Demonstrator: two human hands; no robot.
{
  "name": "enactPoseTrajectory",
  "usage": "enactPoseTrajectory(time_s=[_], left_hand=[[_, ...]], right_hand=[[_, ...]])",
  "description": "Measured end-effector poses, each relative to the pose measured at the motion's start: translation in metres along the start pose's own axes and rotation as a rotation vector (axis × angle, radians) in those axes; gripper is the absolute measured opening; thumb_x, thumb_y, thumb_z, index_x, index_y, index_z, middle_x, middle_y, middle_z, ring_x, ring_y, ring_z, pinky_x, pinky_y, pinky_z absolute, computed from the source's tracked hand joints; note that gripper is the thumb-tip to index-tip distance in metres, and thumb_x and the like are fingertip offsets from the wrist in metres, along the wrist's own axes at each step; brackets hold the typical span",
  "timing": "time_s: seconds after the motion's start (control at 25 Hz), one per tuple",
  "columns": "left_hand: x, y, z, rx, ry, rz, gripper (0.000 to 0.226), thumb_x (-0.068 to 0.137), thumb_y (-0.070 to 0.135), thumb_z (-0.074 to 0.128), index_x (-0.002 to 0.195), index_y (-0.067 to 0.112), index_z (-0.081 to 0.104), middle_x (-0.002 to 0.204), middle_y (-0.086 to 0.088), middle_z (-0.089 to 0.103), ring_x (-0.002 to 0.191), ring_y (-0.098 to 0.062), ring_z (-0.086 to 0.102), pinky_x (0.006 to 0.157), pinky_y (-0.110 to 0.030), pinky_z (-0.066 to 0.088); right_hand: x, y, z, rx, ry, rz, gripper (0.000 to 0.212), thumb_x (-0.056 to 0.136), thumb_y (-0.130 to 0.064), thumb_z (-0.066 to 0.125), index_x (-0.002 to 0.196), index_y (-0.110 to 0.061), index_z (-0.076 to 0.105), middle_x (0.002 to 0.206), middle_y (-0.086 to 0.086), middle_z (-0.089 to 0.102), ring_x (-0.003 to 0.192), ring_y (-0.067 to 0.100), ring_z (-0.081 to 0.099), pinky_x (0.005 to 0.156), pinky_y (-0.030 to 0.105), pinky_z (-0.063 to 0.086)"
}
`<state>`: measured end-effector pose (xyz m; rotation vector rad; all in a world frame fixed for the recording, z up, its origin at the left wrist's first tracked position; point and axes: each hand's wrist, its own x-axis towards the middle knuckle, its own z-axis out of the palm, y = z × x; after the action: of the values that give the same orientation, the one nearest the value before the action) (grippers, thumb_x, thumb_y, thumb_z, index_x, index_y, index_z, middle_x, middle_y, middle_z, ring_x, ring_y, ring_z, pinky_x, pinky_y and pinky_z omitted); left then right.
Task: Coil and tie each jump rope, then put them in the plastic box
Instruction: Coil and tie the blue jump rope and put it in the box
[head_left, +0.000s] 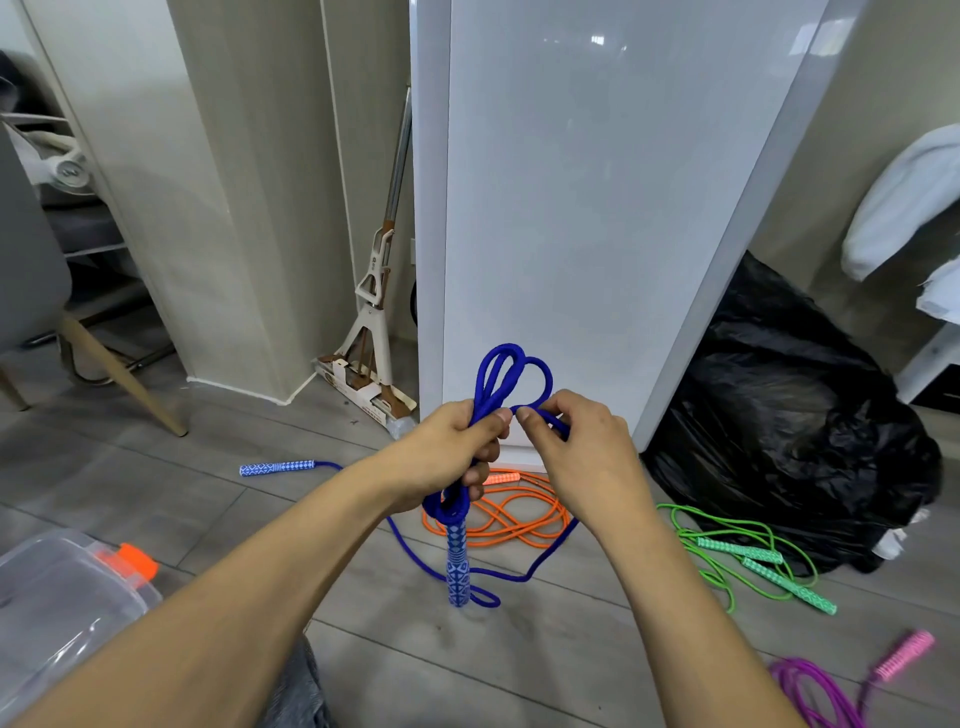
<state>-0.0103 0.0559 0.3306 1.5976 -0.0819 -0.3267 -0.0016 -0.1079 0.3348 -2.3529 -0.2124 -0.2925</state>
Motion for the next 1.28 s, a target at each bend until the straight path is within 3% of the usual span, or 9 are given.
enactPoseTrajectory(time_s=[0.12,0.28,0.48,0.56,0.64,0.76,1.0,1.08,1.28], left_hand=[[0.002,0.003,-0.006,-0.033,0.039,0.047,0.021,0.104,0.028,0.047,0.090,0.012,0.048,0.062,0.003,0.037,0.047,-0.011,0.035,0.047,-0.026,0.042],[0.012,0.003,-0.019,-0.251,0.378,0.106,0.025,0.105,0.025,0.044,0.083,0.013,0.047,0.058,0.002,0.037,0.040,-0.010,0.035,0.043,-0.025,0.041],[0.015,0.007,-0.044,-0.441,0.699,0.131,0.028,0.107,0.022,0.039,0.082,0.011,0.044,0.058,0.000,0.035,0.036,-0.009,0.034,0.040,-0.021,0.041],[0.014,0.007,-0.051,-0.473,0.758,0.116,0.027,0.107,0.022,0.038,0.084,0.011,0.045,0.058,0.000,0.036,0.035,-0.009,0.035,0.041,-0.022,0.042],[0.014,0.007,-0.050,-0.508,0.730,0.071,0.027,0.107,0.020,0.038,0.083,0.011,0.045,0.058,-0.001,0.038,0.037,-0.011,0.038,0.043,-0.024,0.043],[0.011,0.011,-0.033,-0.575,0.559,0.005,0.016,0.104,0.015,0.038,0.090,0.010,0.047,0.062,-0.003,0.045,0.044,-0.015,0.044,0.048,-0.027,0.046],[0.004,0.011,-0.002,-0.437,0.381,0.018,0.014,0.106,0.015,0.039,0.105,0.004,0.048,0.087,-0.015,0.072,0.063,-0.025,0.068,0.059,-0.038,0.061],[0.004,0.009,0.004,-0.409,0.377,0.011,0.014,0.105,0.015,0.041,0.104,0.005,0.051,0.086,-0.012,0.073,0.066,-0.023,0.071,0.058,-0.036,0.060],[0.009,-0.003,0.014,-0.246,0.408,-0.001,0.017,0.102,0.018,0.050,0.105,0.006,0.061,0.080,-0.005,0.066,0.069,-0.012,0.065,0.058,-0.023,0.052]], right_hand=[[0.002,0.004,-0.006,-0.020,-0.085,-0.027,0.021,0.100,-0.040,0.053,0.094,-0.023,0.065,0.071,-0.010,0.058,0.065,0.007,0.053,0.055,0.024,0.037],[0.009,0.017,-0.013,-0.002,-0.214,0.064,0.023,0.103,-0.036,0.045,0.101,-0.021,0.063,0.081,-0.003,0.062,0.067,0.011,0.055,0.059,0.027,0.042],[0.012,0.039,-0.024,-0.129,-0.454,0.245,0.036,0.102,-0.037,0.047,0.079,-0.018,0.067,0.071,0.001,0.062,0.065,0.020,0.058,0.067,0.033,0.049],[0.015,0.040,-0.030,-0.190,-0.406,0.231,0.035,0.102,-0.036,0.046,0.078,-0.019,0.066,0.070,-0.002,0.060,0.064,0.018,0.055,0.064,0.030,0.044],[0.017,0.034,-0.030,-0.159,-0.190,0.150,0.031,0.103,-0.032,0.045,0.080,-0.021,0.063,0.067,-0.008,0.055,0.066,0.019,0.051,0.064,0.030,0.038],[0.013,0.014,-0.019,0.158,0.070,0.078,0.029,0.104,-0.028,0.043,0.081,-0.017,0.058,0.060,-0.008,0.051,0.058,0.017,0.046,0.061,0.031,0.036],[-0.005,-0.016,0.016,0.140,-0.043,-0.004,0.028,0.105,-0.033,0.038,0.085,-0.021,0.054,0.075,-0.008,0.064,0.066,0.015,0.057,0.058,0.032,0.041],[-0.008,-0.018,0.023,0.144,-0.096,-0.004,0.028,0.105,-0.034,0.037,0.082,-0.027,0.051,0.088,-0.011,0.070,0.076,0.014,0.064,0.063,0.031,0.047],[-0.013,-0.014,0.028,-0.045,-0.206,-0.075,0.025,0.106,-0.035,0.033,0.090,-0.024,0.049,0.079,0.001,0.064,0.076,0.029,0.056,0.064,0.041,0.043]])
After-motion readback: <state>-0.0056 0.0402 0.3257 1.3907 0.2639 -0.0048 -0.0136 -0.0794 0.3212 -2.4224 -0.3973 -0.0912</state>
